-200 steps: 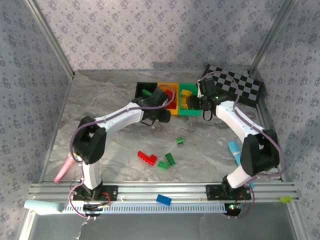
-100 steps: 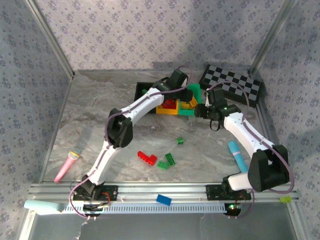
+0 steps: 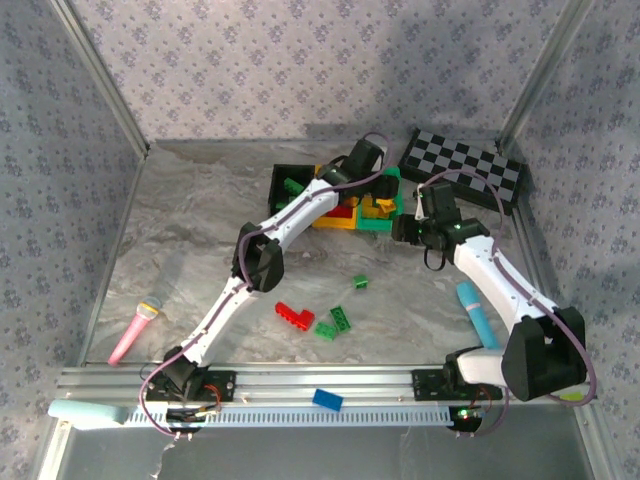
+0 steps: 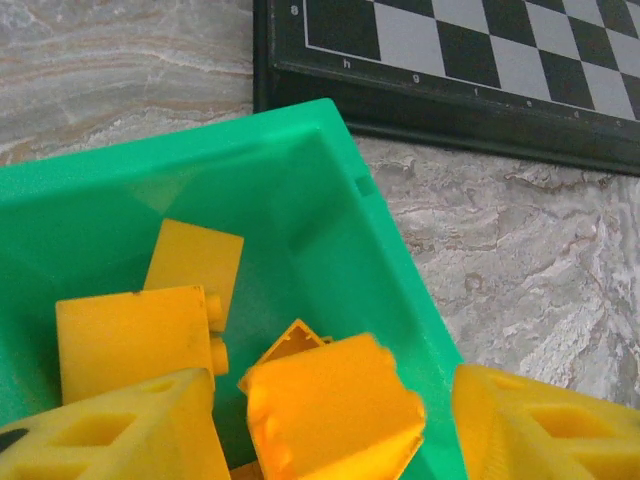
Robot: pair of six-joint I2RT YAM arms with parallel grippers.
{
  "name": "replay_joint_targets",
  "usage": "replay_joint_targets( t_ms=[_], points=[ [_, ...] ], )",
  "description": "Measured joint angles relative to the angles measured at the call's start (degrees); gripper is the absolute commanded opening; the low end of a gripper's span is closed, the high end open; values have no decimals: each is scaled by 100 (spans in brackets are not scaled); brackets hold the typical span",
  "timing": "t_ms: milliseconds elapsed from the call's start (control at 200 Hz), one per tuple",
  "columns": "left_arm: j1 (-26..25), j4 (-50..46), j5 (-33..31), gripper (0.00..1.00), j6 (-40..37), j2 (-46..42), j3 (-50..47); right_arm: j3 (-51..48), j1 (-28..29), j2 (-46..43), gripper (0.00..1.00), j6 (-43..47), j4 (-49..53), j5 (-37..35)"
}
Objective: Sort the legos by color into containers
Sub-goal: Place the lego in the container, then pick up the lego from the center of the table.
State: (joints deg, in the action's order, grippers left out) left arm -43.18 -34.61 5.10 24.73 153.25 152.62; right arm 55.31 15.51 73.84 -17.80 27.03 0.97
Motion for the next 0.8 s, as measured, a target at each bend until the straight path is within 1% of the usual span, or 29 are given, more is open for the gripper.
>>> replay_joint_targets(
  t_ms=[100, 240, 350, 425, 530, 670, 800],
  points=[
    [11, -17, -2, 69, 13, 0, 13, -11, 7, -7, 58, -11, 0, 50],
    [28, -118, -81, 69, -79, -28, -11, -122, 155, -9, 58, -44, -4, 105],
    [26, -164, -199, 69, -201, -334, -420, -247, 367, -9, 58, -66, 0, 186],
    [13, -133, -306, 70, -267, -785, -1010, -352, 573, -4, 58, -81, 2, 212],
    [4, 76, -455, 70, -315, -1679, -2190, -485, 894, 35, 58, -85, 33, 286],
    [0, 669, -619, 70, -323, -2964, -3818, -592, 1307, 203, 58, -125, 59, 382],
    [35, 1141, -772, 70, -278, -3871, -5031, -603, 1626, 573, 58, -127, 52, 409]
  ],
)
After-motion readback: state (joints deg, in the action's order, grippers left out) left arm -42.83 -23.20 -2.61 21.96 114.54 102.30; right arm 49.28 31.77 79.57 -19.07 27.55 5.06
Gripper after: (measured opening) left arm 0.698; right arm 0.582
